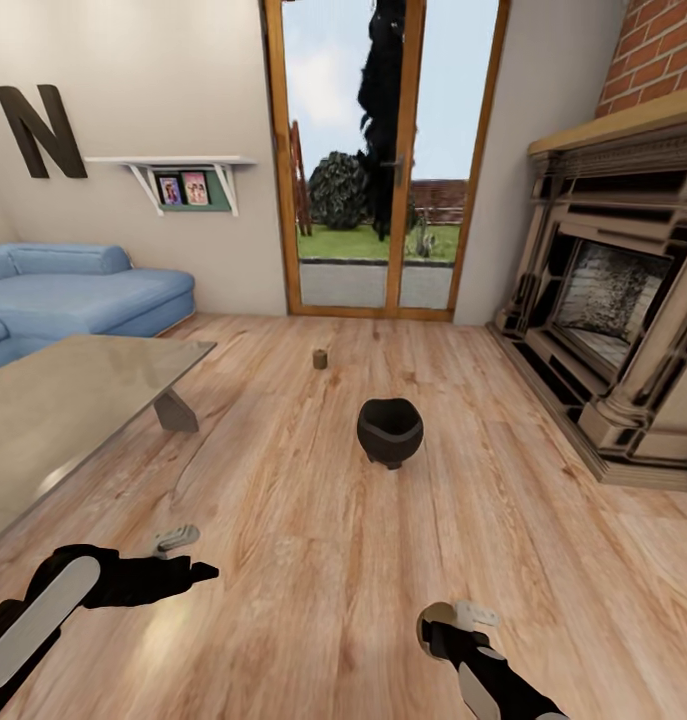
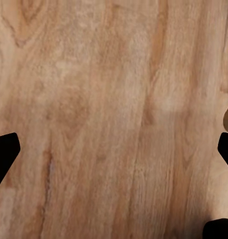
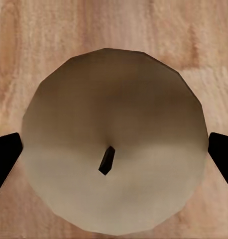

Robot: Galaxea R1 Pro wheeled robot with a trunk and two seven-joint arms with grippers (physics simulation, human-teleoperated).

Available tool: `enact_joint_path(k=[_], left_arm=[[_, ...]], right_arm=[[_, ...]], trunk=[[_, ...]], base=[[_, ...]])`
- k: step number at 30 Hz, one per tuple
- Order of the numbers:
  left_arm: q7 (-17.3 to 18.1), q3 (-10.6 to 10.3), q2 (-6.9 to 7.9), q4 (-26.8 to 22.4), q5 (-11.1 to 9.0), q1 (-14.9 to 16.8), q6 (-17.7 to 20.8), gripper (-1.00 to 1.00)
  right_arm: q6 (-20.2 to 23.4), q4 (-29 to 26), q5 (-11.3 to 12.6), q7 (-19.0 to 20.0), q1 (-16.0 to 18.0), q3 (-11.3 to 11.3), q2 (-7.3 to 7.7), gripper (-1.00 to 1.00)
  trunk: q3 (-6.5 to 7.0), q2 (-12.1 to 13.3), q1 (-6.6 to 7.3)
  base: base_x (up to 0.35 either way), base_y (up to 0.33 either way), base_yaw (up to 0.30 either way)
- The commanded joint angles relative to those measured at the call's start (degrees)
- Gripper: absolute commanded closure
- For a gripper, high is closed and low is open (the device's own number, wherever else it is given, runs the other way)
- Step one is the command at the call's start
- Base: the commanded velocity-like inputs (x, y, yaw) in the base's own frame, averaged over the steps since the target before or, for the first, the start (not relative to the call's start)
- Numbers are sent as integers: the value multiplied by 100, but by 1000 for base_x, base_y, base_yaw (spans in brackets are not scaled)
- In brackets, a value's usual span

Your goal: Place each of the two pumpkins and all three candles from the living room inside a cabinet in the living room (use any cabinet), then make sure every cabinet is closed, and position the cauldron so it is next to a table in the living room.

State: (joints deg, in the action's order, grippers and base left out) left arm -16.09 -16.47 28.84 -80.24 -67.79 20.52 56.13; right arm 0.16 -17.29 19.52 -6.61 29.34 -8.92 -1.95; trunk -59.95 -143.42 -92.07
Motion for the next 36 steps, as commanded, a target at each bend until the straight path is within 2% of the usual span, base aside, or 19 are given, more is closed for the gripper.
enact_joint_path(k=[1, 5, 8, 15, 29, 36], left_arm=[[-59, -13, -2, -6, -58, 4, 4, -100], [-60, -13, -20, -8, -61, 4, 4, -100], [-60, -14, -88, -9, -58, 4, 4, -100], [-62, -23, -161, -1, -50, -1, 4, -100], [-64, -58, -171, -8, -65, -2, 8, -100], [-61, -58, -173, -9, -73, -2, 12, -100]], right_arm=[[2, -3, 53, -42, 1, -48, -1, 100], [1, -3, 52, -42, 1, -48, 0, 100], [1, -3, 52, -42, 1, -48, -4, 100], [12, 5, 52, -42, 1, -48, -14, 100], [10, 66, 52, -42, 1, -48, -25, 100], [10, 67, 52, -42, 1, -48, -25, 100]], trunk=[[17, 0, 3], [106, 5, 14], [172, 9, 21], [306, 18, 40], [490, 580, 347], [455, 580, 347]], base=[[0, 0, 0], [0, 0, 0], [-32, 0, 6], [-245, 0, 167], [-198, 0, 244], [-106, 0, 246]])
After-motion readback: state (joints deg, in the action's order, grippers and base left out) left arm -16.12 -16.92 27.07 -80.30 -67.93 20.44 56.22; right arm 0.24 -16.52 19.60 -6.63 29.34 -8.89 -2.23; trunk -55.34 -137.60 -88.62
